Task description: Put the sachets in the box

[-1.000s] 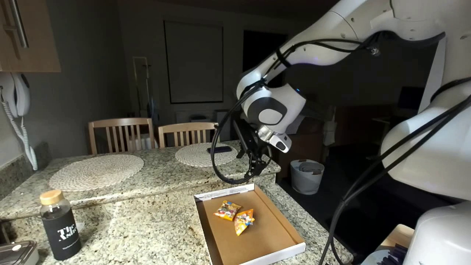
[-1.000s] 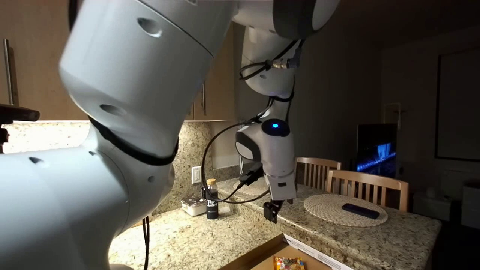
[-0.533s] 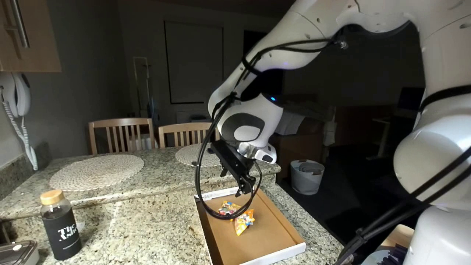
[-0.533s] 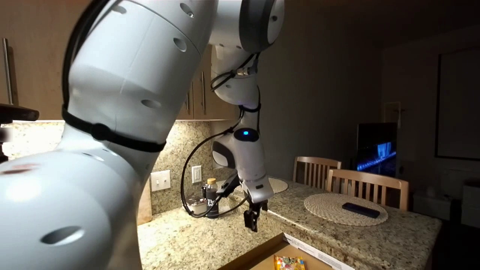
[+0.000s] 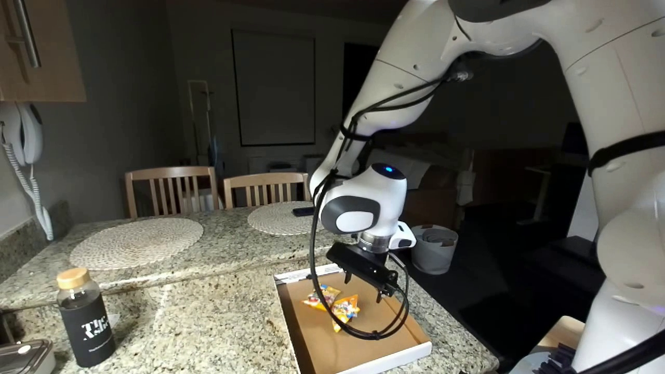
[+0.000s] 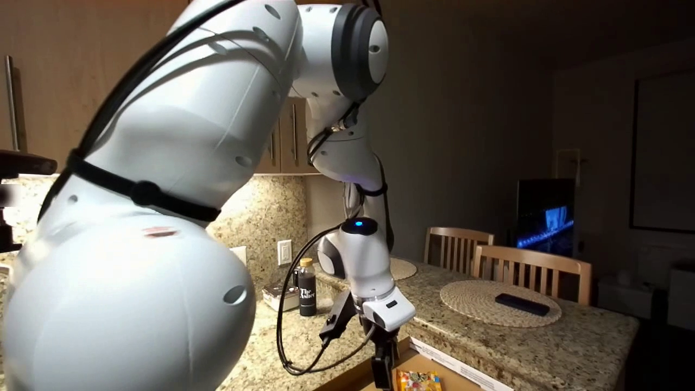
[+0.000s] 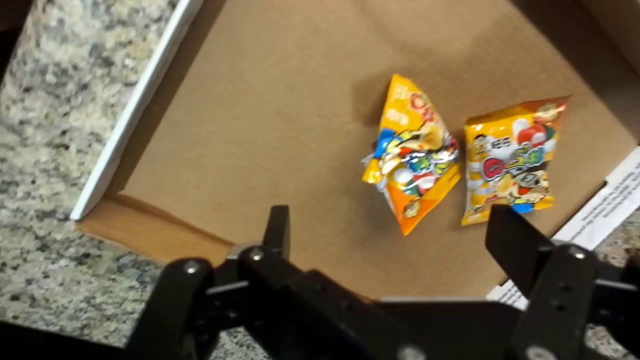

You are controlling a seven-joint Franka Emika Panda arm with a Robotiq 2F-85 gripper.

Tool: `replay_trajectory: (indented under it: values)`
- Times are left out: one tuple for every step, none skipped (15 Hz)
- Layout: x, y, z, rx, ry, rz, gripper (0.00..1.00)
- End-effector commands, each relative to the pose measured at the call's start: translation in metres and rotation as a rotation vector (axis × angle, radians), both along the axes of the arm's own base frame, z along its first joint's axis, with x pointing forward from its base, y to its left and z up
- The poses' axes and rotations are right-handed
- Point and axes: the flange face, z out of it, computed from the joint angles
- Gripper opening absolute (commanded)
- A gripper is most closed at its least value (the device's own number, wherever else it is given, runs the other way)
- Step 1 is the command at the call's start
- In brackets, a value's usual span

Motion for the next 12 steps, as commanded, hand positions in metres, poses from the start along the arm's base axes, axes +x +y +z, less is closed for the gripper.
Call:
replay_trajectory:
  values:
    - [-0.016,-0.019,-0.014,-0.111,0.066,0.111,1.00]
    - [-0.020,-0.026,-0.017,-0.145,0.085,0.146,1.00]
    - [-0.021,-0.032,-0.021,-0.176,0.101,0.184,1.00]
    - [-0.022,-0.037,-0.023,-0.206,0.115,0.226,1.00]
    - [-0.016,-0.031,-0.021,-0.166,0.088,0.162,1.00]
    - [-0.018,-0.036,-0.024,-0.189,0.101,0.187,1.00]
    - [-0.019,-0.037,-0.025,-0.200,0.107,0.199,1.00]
    - [-0.019,-0.038,-0.026,-0.203,0.111,0.204,1.00]
    - [-0.020,-0.037,-0.027,-0.204,0.112,0.206,1.00]
    - [-0.020,-0.037,-0.027,-0.204,0.111,0.207,1.00]
    - [-0.020,-0.037,-0.027,-0.204,0.111,0.207,1.00]
    - [-0.020,-0.037,-0.027,-0.204,0.111,0.207,1.00]
